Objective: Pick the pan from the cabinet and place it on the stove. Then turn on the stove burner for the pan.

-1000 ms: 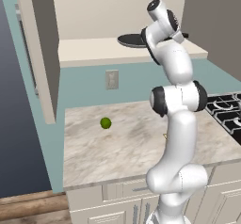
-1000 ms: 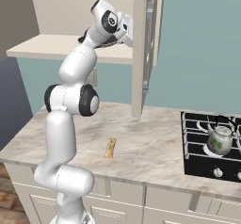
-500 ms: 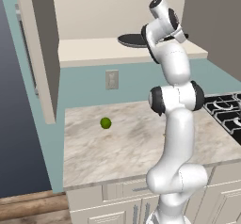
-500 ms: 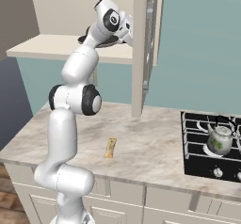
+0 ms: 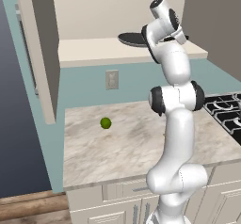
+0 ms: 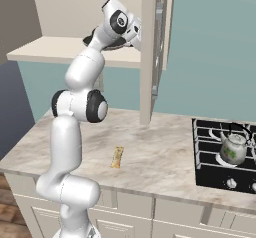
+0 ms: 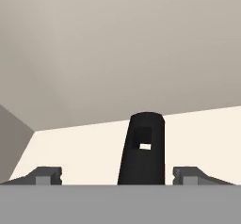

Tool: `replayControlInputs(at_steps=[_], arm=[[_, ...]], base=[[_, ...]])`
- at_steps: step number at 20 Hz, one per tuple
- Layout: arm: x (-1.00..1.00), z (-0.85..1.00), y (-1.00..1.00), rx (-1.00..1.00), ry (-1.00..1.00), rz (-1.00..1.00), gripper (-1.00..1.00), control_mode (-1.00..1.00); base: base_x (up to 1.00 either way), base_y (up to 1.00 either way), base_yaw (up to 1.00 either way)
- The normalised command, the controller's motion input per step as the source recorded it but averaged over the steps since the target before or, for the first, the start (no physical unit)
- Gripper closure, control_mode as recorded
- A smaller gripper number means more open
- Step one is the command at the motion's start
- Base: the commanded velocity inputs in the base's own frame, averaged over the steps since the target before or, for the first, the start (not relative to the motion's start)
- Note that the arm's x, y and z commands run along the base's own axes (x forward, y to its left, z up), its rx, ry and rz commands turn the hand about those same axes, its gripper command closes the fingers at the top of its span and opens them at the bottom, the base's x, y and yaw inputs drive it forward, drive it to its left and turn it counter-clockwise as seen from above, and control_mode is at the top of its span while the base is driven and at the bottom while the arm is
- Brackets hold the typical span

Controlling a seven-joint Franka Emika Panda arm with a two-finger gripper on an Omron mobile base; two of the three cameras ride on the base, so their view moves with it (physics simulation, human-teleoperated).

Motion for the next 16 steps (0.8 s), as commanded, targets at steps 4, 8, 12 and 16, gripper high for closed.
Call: replayControlInputs(at_steps=[4,8,12,16], arm=[[0.0,-0.37,0.0,0.0,0.01,0.0,1.0,-1.0],[0.0,-0.31,0.09,0.0,0.0,0.0,1.0,-1.0],[0.0,-0.2,0.04,0.03,-0.04,0.0,1.0,-1.0],[0.0,-0.14,0.0,0.05,-0.09,0.0,1.0,-1.0]], base=[[0.0,0.0,0.0],[0.0,0.0,0.0],[0.0,0.0,0.0],[0.0,0.0,0.0]])
